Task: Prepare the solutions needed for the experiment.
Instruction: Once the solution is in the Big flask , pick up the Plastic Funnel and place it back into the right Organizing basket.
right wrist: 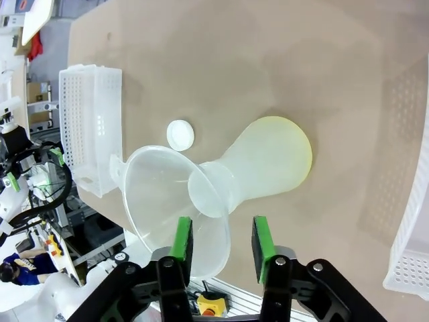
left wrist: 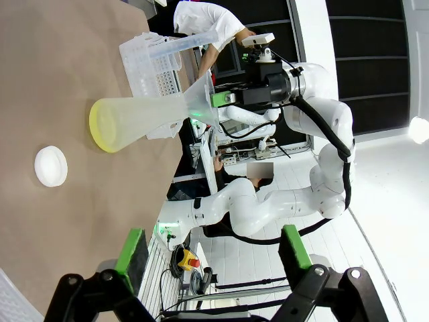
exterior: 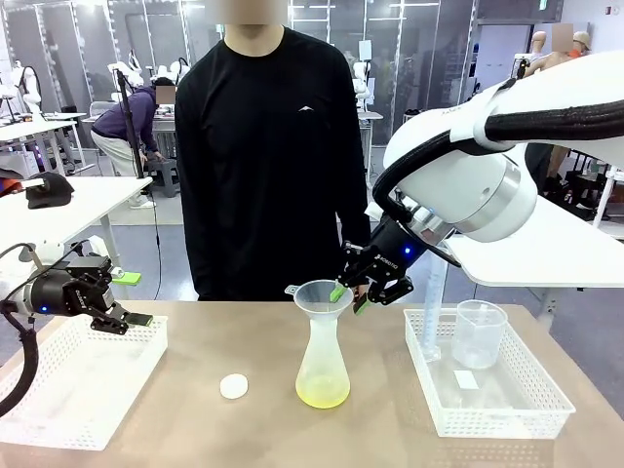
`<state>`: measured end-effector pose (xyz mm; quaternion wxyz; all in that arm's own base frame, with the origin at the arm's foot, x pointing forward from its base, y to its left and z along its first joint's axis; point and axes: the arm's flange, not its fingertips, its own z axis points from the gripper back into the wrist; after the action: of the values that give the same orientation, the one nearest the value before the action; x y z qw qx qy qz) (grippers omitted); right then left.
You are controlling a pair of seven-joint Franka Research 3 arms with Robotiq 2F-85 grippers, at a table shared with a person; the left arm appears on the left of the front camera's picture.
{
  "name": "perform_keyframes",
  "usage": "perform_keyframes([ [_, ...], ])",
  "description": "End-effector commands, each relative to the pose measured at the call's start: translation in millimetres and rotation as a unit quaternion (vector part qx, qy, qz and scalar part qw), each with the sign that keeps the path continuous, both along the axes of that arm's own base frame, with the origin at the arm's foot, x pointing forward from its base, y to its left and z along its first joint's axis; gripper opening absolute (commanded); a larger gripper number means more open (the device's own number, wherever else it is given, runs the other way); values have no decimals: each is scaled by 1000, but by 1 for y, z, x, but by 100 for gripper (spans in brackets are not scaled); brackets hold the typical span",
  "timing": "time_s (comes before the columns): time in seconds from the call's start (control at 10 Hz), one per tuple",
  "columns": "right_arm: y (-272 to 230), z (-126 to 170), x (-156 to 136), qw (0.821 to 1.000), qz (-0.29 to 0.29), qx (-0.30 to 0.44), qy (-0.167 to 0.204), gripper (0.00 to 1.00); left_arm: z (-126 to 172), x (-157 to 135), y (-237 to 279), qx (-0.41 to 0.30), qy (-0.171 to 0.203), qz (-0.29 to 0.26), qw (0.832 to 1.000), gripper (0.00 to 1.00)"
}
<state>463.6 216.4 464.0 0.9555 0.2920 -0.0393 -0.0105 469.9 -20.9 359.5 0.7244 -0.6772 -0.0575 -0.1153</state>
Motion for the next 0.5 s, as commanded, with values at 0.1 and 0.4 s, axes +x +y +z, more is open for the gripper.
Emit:
perform_keyframes([
  [0.1,7,1,3,1000,-10,2,18,9,1,0,0,1,-5,-2,1000,100],
  [0.4,5,0,3,1000,-11,6,25,4,1,0,0,1,-5,-2,1000,100],
])
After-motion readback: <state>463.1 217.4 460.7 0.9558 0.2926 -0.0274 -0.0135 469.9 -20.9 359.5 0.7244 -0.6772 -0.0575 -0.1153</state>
